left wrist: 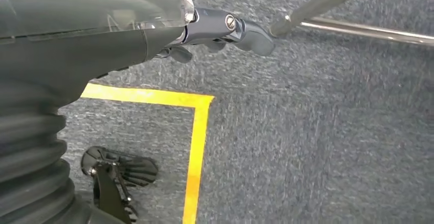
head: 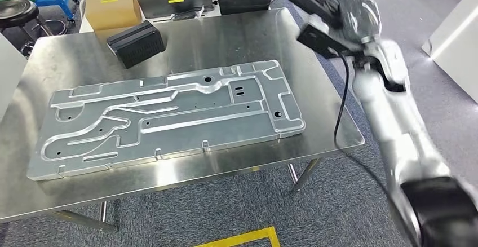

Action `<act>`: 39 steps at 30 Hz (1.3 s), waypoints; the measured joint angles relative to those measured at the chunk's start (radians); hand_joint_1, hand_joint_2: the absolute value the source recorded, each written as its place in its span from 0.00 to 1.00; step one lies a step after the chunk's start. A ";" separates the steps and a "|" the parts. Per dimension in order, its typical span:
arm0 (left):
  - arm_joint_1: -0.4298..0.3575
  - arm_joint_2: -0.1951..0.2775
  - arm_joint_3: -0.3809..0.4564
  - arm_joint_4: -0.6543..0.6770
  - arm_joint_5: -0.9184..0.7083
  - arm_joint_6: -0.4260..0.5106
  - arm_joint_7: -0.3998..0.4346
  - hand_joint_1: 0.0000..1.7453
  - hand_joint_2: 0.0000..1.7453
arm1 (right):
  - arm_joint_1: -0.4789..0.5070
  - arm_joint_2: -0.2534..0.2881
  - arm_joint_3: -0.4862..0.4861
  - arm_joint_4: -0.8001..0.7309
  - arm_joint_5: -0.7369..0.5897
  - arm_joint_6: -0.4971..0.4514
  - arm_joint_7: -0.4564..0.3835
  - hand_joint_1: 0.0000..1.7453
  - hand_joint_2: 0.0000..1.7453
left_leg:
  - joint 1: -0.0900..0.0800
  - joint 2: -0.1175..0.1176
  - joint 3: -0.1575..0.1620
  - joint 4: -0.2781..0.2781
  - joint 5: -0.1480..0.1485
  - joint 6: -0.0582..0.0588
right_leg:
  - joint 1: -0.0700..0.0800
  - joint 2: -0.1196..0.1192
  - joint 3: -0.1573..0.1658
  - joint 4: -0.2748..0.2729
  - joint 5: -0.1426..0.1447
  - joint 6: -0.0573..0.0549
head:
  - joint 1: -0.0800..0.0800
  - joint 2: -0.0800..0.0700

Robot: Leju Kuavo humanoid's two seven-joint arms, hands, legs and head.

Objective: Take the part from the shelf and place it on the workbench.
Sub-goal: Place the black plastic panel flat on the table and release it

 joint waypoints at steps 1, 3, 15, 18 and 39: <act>-0.002 -0.001 -0.001 0.000 -0.001 0.000 0.000 0.00 1.00 | -0.039 0.003 0.025 0.053 0.022 -0.006 0.008 1.00 1.00 | 0.001 -0.002 0.002 0.001 -0.003 0.001 | -0.001 0.000 -0.023 0.035 -0.001 0.002 | 0.000 0.000; -0.003 -0.003 -0.002 0.000 -0.001 0.001 0.001 0.00 1.00 | -0.092 0.010 0.060 0.132 0.037 -0.013 0.012 1.00 1.00 | 0.003 -0.010 0.009 0.008 -0.012 -0.001 | -0.003 -0.002 -0.017 -0.011 0.058 0.004 | 0.000 0.000; 0.000 -0.009 -0.002 0.002 0.000 0.001 0.000 0.00 1.00 | -0.194 0.039 0.126 0.303 0.046 -0.029 0.014 1.00 1.00 | 0.007 -0.006 -0.102 0.256 -0.147 -0.054 | -0.002 -0.004 0.085 -0.244 0.145 -0.039 | 0.000 0.000; 0.000 -0.009 -0.003 0.003 -0.001 0.001 0.000 0.00 1.00 | -0.208 0.049 0.146 0.329 0.112 -0.007 0.034 1.00 1.00 | 0.012 -0.004 -0.135 0.286 -0.113 -0.060 | -0.002 -0.003 0.095 -0.243 0.137 -0.038 | 0.000 0.000; -0.071 -0.034 -0.038 0.008 -0.006 -0.016 -0.016 0.00 1.00 | -0.018 0.422 0.467 0.760 0.346 0.027 -0.144 1.00 1.00 | 0.002 -0.001 0.004 0.014 -0.020 -0.034 | 0.015 -0.001 0.065 -0.241 0.163 -0.032 | 0.000 0.000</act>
